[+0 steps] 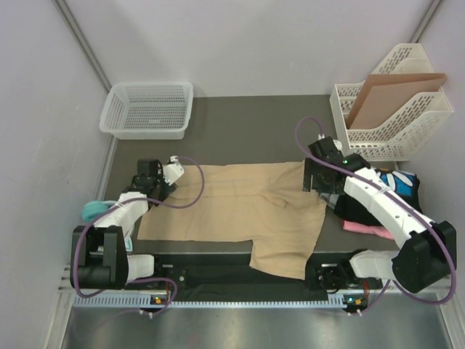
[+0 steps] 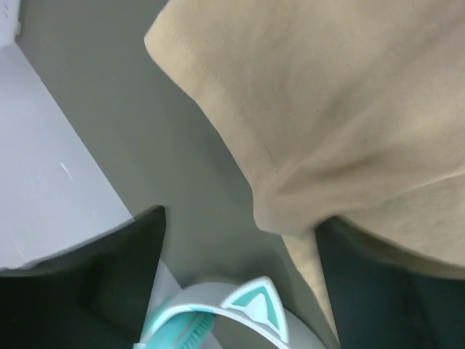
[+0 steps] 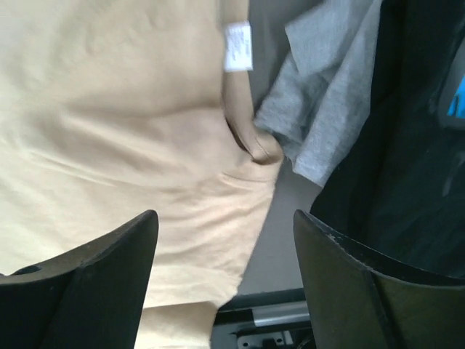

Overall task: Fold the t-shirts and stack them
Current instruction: Fold the flattened tshirt in 1/3 of the way

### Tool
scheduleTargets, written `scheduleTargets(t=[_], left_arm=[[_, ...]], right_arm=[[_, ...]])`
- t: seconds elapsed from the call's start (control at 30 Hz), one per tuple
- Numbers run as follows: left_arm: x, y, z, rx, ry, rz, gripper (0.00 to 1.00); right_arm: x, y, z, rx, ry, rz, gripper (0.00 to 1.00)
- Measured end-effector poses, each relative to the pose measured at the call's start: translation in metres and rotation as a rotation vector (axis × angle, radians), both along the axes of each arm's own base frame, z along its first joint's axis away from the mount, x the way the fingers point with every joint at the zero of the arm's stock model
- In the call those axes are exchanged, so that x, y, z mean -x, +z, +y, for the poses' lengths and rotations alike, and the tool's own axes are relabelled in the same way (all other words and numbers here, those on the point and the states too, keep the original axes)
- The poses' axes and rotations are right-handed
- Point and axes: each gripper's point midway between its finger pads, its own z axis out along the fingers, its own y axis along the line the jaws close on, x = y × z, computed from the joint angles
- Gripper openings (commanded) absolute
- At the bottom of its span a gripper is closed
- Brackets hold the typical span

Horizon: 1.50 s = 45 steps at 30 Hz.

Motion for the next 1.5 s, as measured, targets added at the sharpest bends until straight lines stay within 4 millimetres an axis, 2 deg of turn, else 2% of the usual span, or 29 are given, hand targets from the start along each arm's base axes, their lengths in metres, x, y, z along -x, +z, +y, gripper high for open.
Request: scheduleTargets(t=[0.07, 0.13, 0.2, 0.27, 0.3, 0.37, 0.43, 0.5, 0.57, 0.67, 0.83, 0.97, 1.07, 1.2, 1.37, 1.5], left_arm=[[0.001, 0.003, 0.001, -0.003, 0.001, 0.000, 0.99], [0.000, 0.015, 0.000, 0.006, -0.001, -0.005, 0.99], [-0.011, 0.039, -0.004, 0.027, -0.009, -0.043, 0.99], [-0.027, 0.068, -0.010, 0.060, -0.018, -0.109, 0.97], [-0.036, 0.082, -0.013, 0.076, -0.024, -0.144, 0.95], [-0.051, 0.106, -0.020, 0.120, -0.038, -0.207, 0.93], [-0.060, 0.109, -0.026, 0.153, -0.041, -0.209, 0.92], [-0.067, 0.101, -0.029, 0.179, -0.027, -0.175, 0.94], [-0.069, 0.085, -0.030, 0.197, -0.007, -0.128, 0.94], [-0.061, 0.068, -0.032, 0.205, -0.007, -0.079, 0.93], [-0.059, 0.044, -0.035, 0.214, -0.011, -0.012, 0.89], [-0.071, 0.009, -0.031, 0.191, 0.023, 0.088, 0.88], [-0.071, -0.020, -0.026, 0.166, 0.047, 0.156, 0.88], [-0.087, -0.018, -0.020, 0.138, 0.063, 0.121, 0.88], [-0.099, -0.017, -0.014, 0.103, 0.070, 0.084, 0.88], [-0.110, -0.015, -0.008, 0.067, 0.071, 0.042, 0.87]], right_arm=[[-0.007, 0.015, 0.004, -0.014, 0.005, -0.025, 0.77], [-0.024, 0.037, 0.011, -0.032, 0.007, -0.074, 0.76], [-0.049, 0.057, 0.019, -0.046, 0.005, -0.129, 0.76], [-0.074, 0.064, 0.025, -0.042, 0.004, -0.153, 0.75], [-0.087, 0.063, 0.028, -0.036, 0.001, -0.159, 0.75], [-0.110, 0.047, 0.031, -0.010, -0.006, -0.135, 0.75], [-0.125, 0.022, 0.031, 0.018, -0.017, -0.087, 0.74], [-0.134, -0.006, 0.029, 0.042, -0.029, -0.029, 0.74], [-0.135, -0.034, 0.024, 0.065, -0.040, 0.039, 0.73], [-0.135, -0.057, 0.018, 0.082, -0.053, 0.097, 0.73], [-0.143, -0.068, 0.011, 0.079, -0.077, 0.114, 0.72], [-0.154, -0.070, 0.006, 0.069, -0.098, 0.103, 0.72], [-0.157, -0.078, 0.005, 0.067, -0.104, 0.115, 0.70], [-0.157, -0.093, 0.007, 0.065, -0.106, 0.147, 0.67], [-0.159, -0.096, 0.007, 0.055, -0.110, 0.149, 0.52], [-0.164, -0.097, 0.007, 0.030, -0.129, 0.155, 0.50]])
